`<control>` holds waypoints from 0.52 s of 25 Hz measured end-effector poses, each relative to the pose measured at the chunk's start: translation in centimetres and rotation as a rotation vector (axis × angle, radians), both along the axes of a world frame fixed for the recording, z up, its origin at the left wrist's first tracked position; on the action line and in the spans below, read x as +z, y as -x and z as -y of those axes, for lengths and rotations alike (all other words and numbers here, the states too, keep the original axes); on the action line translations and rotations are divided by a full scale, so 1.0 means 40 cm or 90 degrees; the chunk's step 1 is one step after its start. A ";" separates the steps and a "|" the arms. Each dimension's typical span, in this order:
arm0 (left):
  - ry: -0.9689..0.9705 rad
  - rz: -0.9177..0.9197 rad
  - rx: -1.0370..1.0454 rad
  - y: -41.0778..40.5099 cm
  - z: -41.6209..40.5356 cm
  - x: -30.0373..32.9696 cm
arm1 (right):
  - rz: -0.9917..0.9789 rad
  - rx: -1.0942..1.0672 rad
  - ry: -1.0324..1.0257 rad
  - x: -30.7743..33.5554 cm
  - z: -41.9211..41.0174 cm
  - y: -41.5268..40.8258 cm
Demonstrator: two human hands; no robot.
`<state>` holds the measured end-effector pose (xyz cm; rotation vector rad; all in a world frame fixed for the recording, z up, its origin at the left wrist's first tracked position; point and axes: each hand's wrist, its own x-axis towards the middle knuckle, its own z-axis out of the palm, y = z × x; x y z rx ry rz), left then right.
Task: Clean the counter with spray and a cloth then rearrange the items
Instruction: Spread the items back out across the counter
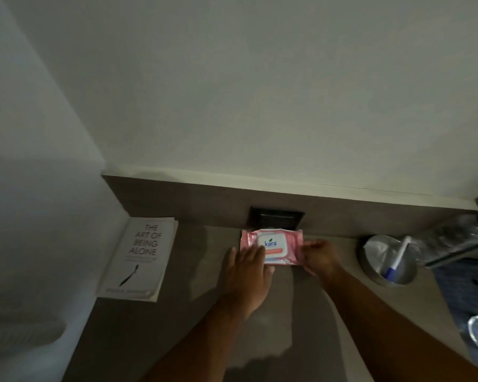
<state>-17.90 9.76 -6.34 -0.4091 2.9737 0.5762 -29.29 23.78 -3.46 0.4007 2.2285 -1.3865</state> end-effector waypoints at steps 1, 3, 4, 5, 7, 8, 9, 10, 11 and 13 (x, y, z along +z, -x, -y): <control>-0.001 0.005 -0.008 0.013 -0.024 -0.004 | -0.009 0.032 -0.033 -0.002 -0.034 0.016; -0.010 0.015 0.001 0.022 -0.042 -0.012 | -0.125 0.159 -0.138 0.006 -0.066 0.018; -0.012 0.023 0.008 0.022 -0.042 -0.017 | -0.213 0.225 -0.179 0.007 -0.071 0.005; -0.009 0.025 0.013 0.019 -0.039 -0.020 | -0.292 0.285 -0.181 0.012 -0.070 -0.019; 0.003 0.014 0.030 0.012 -0.029 -0.024 | -0.385 0.437 -0.204 0.000 -0.065 -0.055; 0.000 0.013 0.044 0.011 -0.019 -0.028 | -0.399 0.528 -0.256 -0.017 -0.059 -0.060; -0.004 0.021 0.048 0.012 -0.007 -0.032 | -0.389 0.589 -0.314 -0.040 -0.054 -0.058; 0.001 0.036 0.038 0.013 0.007 -0.040 | -0.384 0.618 -0.352 -0.054 -0.045 -0.054; 0.017 0.052 0.020 0.014 0.023 -0.047 | -0.377 0.630 -0.376 -0.068 -0.037 -0.047; 0.047 0.072 -0.013 0.016 0.054 -0.058 | -0.365 0.643 -0.421 -0.090 -0.022 -0.040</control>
